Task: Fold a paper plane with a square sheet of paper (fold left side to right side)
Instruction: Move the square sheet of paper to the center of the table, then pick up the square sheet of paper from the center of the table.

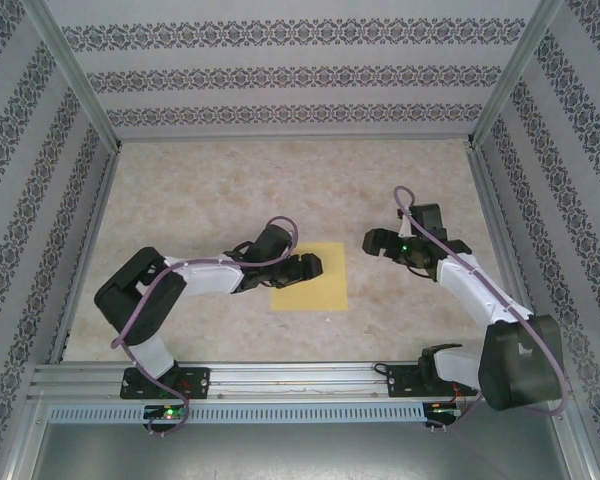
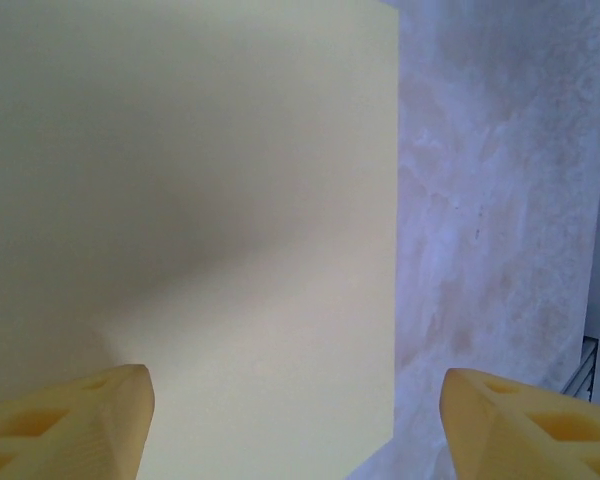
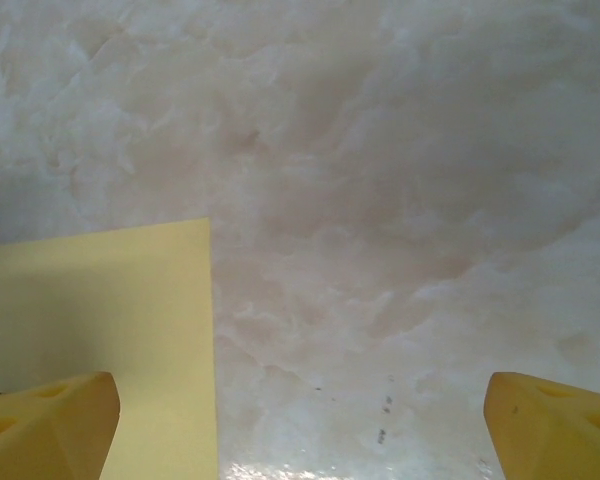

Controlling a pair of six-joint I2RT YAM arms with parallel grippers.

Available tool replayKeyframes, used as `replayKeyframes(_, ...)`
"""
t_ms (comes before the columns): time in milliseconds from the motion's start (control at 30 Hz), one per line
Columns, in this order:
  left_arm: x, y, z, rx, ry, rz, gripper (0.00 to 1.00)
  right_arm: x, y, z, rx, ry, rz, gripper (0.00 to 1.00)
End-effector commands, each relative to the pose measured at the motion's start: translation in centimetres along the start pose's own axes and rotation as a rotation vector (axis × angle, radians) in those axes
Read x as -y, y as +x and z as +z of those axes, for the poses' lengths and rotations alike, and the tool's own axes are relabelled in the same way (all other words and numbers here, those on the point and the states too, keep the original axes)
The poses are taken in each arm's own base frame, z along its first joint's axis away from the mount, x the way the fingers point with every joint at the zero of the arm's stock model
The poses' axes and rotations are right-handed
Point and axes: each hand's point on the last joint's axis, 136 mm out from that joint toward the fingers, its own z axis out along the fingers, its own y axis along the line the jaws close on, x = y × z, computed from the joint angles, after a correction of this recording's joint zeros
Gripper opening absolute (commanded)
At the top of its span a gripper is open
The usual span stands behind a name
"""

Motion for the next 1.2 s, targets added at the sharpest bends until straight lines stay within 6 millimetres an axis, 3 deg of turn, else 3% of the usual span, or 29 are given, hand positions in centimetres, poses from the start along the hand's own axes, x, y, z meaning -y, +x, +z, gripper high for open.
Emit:
replayKeyframes(0, -1.2, -0.5, -2.3, 0.044, -0.042, 0.022, 0.76, -1.3, -0.5, 0.7, -0.005, 0.048, -0.076, 0.95)
replayKeyframes(300, -5.1, 1.6, -3.1, -0.004, -0.121, 0.001, 0.52, -6.8, 1.5, 6.0, -0.134, 0.047, -0.232, 0.94)
replayKeyframes(700, -7.3, 3.2, -1.6, -0.08, -0.176, -0.025, 0.43, -8.4, 2.9, 11.2, -0.225, 0.095, -0.298, 0.93)
replayKeyframes(933, -8.2, 3.7, -1.6, -0.086, -0.2, -0.042, 0.43, -8.7, 4.9, 12.3, -0.297, 0.089, -0.302, 0.92)
replayKeyframes(1167, -8.0, 3.5, -1.4, -0.078, -0.191, -0.048, 0.42, -9.3, 6.4, 11.2, -0.323, 0.087, -0.323, 0.89)
